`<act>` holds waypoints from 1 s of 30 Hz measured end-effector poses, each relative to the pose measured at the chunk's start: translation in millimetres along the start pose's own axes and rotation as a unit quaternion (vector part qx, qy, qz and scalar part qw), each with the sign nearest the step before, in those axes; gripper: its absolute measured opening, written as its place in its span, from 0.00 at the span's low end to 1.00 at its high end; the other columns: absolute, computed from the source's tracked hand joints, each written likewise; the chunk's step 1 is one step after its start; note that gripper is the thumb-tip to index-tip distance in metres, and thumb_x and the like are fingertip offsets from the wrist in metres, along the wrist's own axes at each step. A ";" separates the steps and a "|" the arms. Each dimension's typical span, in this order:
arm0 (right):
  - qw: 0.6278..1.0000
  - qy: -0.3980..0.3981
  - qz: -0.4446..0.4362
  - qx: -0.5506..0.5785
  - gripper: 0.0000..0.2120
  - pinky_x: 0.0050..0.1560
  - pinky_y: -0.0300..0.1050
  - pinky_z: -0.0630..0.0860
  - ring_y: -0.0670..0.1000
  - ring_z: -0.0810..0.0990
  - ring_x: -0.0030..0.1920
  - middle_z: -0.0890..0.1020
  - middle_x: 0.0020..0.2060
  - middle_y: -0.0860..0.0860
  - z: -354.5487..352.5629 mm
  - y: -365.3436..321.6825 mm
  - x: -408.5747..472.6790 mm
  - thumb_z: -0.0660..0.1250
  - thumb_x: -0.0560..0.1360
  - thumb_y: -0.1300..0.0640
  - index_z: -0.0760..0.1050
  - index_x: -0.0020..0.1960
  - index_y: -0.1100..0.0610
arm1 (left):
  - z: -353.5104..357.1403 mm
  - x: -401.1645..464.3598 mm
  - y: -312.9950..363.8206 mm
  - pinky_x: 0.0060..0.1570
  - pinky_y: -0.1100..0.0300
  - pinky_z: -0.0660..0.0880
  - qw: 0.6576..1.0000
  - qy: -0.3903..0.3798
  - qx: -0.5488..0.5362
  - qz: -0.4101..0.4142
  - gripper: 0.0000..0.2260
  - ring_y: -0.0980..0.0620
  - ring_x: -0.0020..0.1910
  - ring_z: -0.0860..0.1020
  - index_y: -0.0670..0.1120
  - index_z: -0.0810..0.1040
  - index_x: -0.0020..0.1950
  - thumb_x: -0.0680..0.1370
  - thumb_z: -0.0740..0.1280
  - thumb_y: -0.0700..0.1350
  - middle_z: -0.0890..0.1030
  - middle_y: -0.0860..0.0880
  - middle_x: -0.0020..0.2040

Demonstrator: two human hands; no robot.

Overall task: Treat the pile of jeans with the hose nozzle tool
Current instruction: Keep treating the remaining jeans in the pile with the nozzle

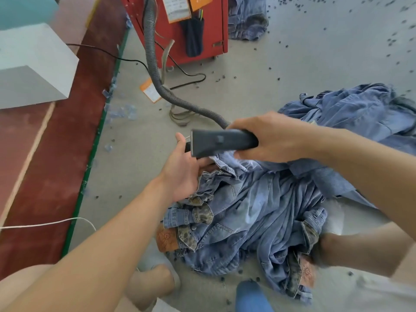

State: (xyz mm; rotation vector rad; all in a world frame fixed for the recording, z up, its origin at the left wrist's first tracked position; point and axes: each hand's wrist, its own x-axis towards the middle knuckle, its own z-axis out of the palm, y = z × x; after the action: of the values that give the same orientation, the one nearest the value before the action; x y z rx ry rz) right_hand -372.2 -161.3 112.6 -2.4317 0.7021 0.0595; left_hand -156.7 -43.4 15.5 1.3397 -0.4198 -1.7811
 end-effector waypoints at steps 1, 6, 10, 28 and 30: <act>1.000 0.021 0.006 0.008 0.13 0.35 0.32 0.72 0.36 0.79 0.39 0.80 0.39 0.37 -5.9 2.9 0.8 0.73 0.76 0.49 0.76 0.58 0.40 | 0.1 -0.2 1.2 0.62 0.46 0.71 1.000 0.019 0.011 -0.003 0.39 0.48 0.53 0.84 0.51 0.82 0.68 0.77 0.50 0.77 0.84 0.44 0.61; 0.994 0.024 0.077 -0.080 0.13 0.40 0.44 0.73 0.41 0.78 0.39 0.80 0.37 0.38 -26.0 35.8 -9.6 0.69 0.75 0.49 0.78 0.59 0.41 | -10.6 7.6 -9.3 0.64 0.38 0.78 0.970 0.160 0.161 -0.088 0.13 0.39 0.55 0.84 0.40 0.81 0.61 0.76 0.75 0.35 0.83 0.33 0.60; 0.982 -0.038 0.092 -0.158 0.15 0.46 0.54 0.79 0.53 0.80 0.45 0.81 0.43 0.44 -9.7 47.8 -15.0 0.67 0.78 0.50 0.75 0.63 0.38 | -24.1 14.3 -4.2 0.40 0.47 0.85 0.963 0.229 0.114 -0.081 0.11 0.41 0.38 0.85 0.38 0.79 0.60 0.80 0.65 0.30 0.86 0.35 0.48; 0.968 -0.078 0.080 -0.225 0.14 0.36 0.48 0.71 0.52 0.78 0.41 0.79 0.42 0.44 27.6 21.3 7.6 0.68 0.75 0.54 0.75 0.59 0.40 | -31.7 -0.6 16.3 0.46 0.49 0.83 0.982 0.149 -0.109 -0.049 0.21 0.41 0.48 0.83 0.38 0.77 0.67 0.81 0.50 0.33 0.83 0.36 0.56; 0.980 -0.042 0.089 -0.174 0.13 0.39 0.50 0.74 0.53 0.79 0.42 0.81 0.42 0.45 15.4 18.0 7.1 0.68 0.76 0.52 0.76 0.58 0.41 | -23.4 -4.8 11.3 0.42 0.54 0.84 0.979 0.160 -0.121 -0.046 0.17 0.45 0.44 0.82 0.37 0.76 0.67 0.84 0.52 0.31 0.82 0.37 0.52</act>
State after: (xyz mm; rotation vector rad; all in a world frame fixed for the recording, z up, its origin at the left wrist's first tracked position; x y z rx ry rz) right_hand -373.3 -168.2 88.9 -2.6683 0.9349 0.3843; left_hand -130.5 -41.2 17.6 1.4540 0.0357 -1.5913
